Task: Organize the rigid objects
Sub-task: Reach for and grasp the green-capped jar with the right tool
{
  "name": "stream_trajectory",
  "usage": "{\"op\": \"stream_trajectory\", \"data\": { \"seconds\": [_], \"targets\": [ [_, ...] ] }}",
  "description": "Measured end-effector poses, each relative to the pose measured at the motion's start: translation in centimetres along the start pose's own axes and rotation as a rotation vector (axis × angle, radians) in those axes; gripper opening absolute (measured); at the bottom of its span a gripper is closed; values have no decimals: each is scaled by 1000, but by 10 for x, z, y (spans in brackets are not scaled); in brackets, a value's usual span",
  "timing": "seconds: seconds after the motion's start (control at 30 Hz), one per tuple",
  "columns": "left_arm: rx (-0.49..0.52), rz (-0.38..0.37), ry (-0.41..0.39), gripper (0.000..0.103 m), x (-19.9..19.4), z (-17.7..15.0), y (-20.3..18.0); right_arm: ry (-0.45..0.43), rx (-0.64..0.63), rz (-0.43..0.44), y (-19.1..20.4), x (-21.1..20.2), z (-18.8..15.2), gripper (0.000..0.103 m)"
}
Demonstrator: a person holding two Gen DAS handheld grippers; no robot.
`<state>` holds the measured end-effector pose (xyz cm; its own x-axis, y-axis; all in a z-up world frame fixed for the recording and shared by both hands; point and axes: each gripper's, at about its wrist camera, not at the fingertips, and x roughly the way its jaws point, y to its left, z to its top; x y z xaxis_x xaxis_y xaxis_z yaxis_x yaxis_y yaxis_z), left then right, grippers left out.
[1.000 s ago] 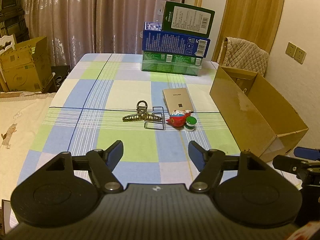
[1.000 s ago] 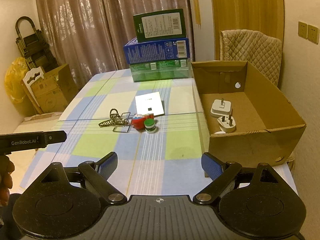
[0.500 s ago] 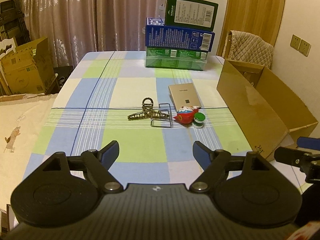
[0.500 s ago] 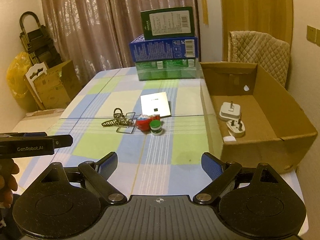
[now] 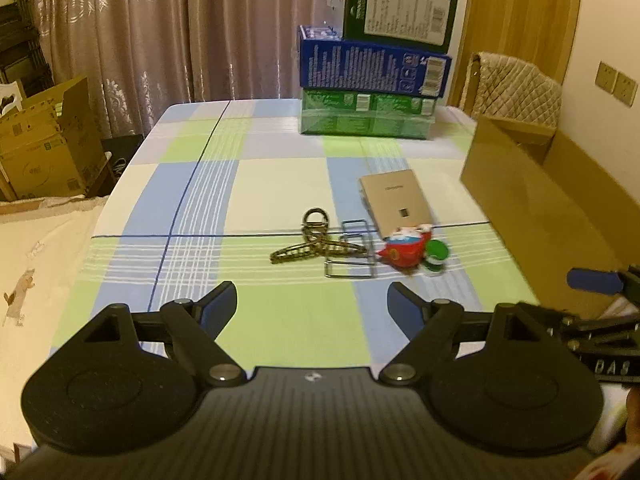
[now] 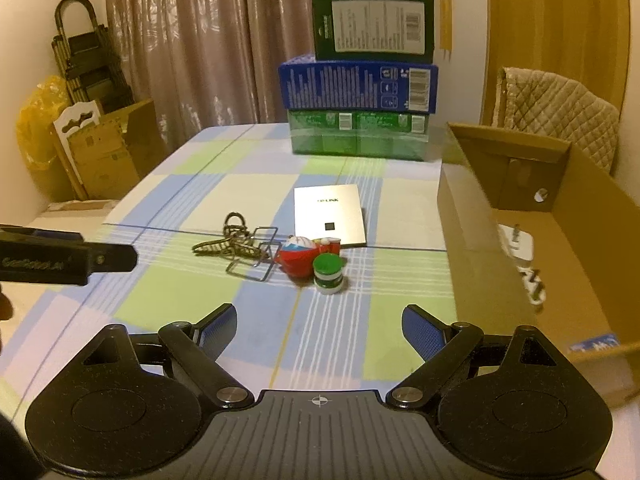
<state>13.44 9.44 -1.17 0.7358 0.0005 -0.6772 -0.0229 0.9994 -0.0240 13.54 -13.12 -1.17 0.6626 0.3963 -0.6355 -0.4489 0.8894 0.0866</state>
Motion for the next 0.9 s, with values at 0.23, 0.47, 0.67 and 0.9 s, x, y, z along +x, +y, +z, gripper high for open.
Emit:
{"op": "stream_trajectory", "data": {
  "seconds": [0.23, 0.47, 0.67, 0.9],
  "targets": [
    [12, -10, 24, 79, 51, 2, 11, 1, -29, 3, -12, 56, 4, 70],
    [59, -48, 24, 79, 92, -1, 4, 13, -45, 19, -19, 107, 6, 53],
    [35, -77, 44, 79, 114, 6, 7, 25, -58, 16, -24, 136, 10, 41],
    [46, -83, 56, 79, 129, 10, 10, 43, -90, 11, -21, 149, 10, 31]
  ]
}}
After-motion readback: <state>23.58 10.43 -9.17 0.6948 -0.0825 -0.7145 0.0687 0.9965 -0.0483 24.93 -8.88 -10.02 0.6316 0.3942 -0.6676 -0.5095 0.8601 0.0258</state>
